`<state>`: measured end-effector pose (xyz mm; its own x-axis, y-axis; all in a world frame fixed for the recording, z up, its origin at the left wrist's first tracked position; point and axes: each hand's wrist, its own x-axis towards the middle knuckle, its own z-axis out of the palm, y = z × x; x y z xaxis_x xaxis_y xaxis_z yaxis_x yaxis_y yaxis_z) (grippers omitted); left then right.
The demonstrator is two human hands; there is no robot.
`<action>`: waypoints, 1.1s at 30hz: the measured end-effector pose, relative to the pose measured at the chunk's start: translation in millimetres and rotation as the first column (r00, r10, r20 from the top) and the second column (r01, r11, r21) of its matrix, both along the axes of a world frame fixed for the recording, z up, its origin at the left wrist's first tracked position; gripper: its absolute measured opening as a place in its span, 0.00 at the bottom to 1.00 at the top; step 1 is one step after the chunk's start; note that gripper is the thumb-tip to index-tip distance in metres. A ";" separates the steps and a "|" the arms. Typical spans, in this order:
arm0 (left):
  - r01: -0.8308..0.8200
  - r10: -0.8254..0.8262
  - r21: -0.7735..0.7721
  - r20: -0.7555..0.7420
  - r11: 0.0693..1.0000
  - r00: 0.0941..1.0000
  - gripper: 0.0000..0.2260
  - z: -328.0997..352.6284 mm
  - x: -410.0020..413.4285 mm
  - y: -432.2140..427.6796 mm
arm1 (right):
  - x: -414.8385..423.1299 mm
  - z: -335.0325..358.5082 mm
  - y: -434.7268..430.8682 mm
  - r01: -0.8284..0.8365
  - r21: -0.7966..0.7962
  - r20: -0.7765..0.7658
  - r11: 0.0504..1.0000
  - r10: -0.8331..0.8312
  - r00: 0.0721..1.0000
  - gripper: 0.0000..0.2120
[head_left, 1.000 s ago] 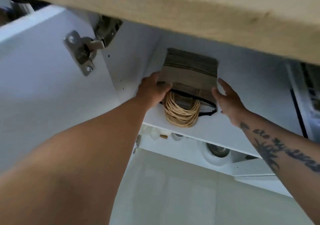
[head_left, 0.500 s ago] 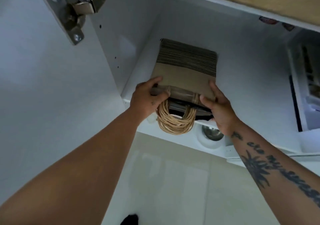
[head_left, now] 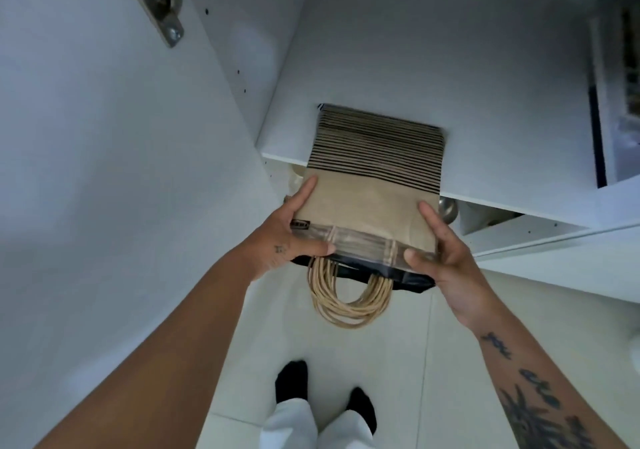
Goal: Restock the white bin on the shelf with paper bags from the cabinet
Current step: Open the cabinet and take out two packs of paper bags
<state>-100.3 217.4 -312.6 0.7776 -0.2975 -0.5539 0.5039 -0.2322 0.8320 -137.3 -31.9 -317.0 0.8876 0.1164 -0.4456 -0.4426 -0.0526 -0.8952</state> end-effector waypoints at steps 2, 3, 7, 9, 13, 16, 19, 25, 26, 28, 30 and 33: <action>-0.001 0.001 -0.029 -0.012 1.000 1.000 0.46 6.9 -16.1 0.2 | -16.2 9.2 0.0 0.029 0.031 -0.022 0.999 -0.028 0.999 0.41; -0.002 0.002 -0.043 -0.016 0.999 1.000 0.45 11.5 -23.8 -0.1 | -24.1 15.6 0.6 0.044 0.039 -0.033 0.998 -0.043 0.999 0.41; -0.039 0.034 -0.096 -0.057 0.995 0.998 0.42 36.6 -56.8 -4.9 | -54.7 49.7 1.4 0.068 -0.009 -0.038 0.998 -0.068 0.997 0.34; -0.041 0.035 -0.097 -0.067 0.994 0.997 0.42 53.4 -73.6 -7.6 | -70.3 67.9 -2.3 0.081 -0.028 -0.034 0.996 -0.082 0.996 0.33; -0.031 0.029 -0.079 -0.024 0.996 0.999 0.43 100.0 -106.4 -17.0 | -101.7 109.1 -12.3 0.105 -0.029 -0.009 0.994 -0.106 0.994 0.32; -0.028 0.029 -0.029 0.026 0.999 0.999 0.44 142.4 -130.6 -24.7 | -126.4 144.3 -20.4 0.112 -0.033 0.018 0.993 -0.111 0.994 0.32; -0.018 0.016 0.023 0.091 1.000 0.996 0.44 184.4 -158.5 -31.8 | -151.4 181.1 -27.6 0.113 -0.028 0.040 0.993 -0.112 0.993 0.32; -0.054 0.040 0.074 0.175 0.996 0.984 0.45 256.8 -205.5 -46.4 | -188.5 246.6 -43.5 0.077 -0.029 0.151 0.997 -0.072 0.986 0.31; -0.060 0.040 0.092 0.202 0.994 0.978 0.44 267.9 -208.9 -49.3 | -191.2 257.2 -46.6 0.070 -0.038 0.182 0.997 -0.062 0.981 0.31; -0.082 0.051 0.107 0.262 0.991 0.964 0.44 289.5 -212.4 -55.9 | -192.1 277.7 -52.9 0.053 -0.052 0.245 0.997 -0.039 0.969 0.30; -0.104 0.068 0.099 0.315 0.990 0.947 0.44 308.3 -212.1 -61.6 | -188.0 296.5 -60.0 0.045 -0.056 0.300 0.997 -0.026 0.953 0.30; -0.122 0.088 0.066 0.385 0.990 0.919 0.43 334.0 -200.5 -68.4 | -172.5 324.6 -68.2 0.037 -0.065 0.382 0.997 -0.010 0.924 0.30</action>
